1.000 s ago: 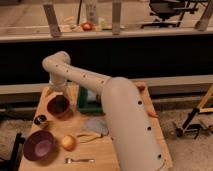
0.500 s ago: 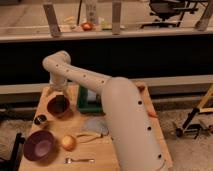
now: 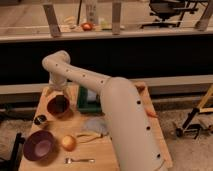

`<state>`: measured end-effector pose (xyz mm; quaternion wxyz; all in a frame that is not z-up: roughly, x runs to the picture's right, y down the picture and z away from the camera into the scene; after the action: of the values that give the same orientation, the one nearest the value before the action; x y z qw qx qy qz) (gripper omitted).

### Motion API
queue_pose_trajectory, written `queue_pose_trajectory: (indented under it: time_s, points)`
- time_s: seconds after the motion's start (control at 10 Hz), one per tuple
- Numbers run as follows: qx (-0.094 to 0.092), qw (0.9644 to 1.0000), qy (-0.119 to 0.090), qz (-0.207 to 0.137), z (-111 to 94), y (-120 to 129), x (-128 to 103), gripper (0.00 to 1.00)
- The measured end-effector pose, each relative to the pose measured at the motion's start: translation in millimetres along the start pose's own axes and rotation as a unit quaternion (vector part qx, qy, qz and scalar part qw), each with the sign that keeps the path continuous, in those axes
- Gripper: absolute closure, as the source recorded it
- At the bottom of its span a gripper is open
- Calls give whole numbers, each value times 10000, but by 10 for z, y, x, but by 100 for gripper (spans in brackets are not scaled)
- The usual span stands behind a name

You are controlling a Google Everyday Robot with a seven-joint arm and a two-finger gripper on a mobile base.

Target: Place eraser in red bowl

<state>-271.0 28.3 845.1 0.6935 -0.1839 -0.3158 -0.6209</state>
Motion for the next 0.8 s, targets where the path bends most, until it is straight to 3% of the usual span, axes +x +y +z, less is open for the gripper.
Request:
queue_pose_trajectory:
  time_s: [0.8]
  points:
    - [-33, 10000, -23, 27, 17, -9, 2, 20]
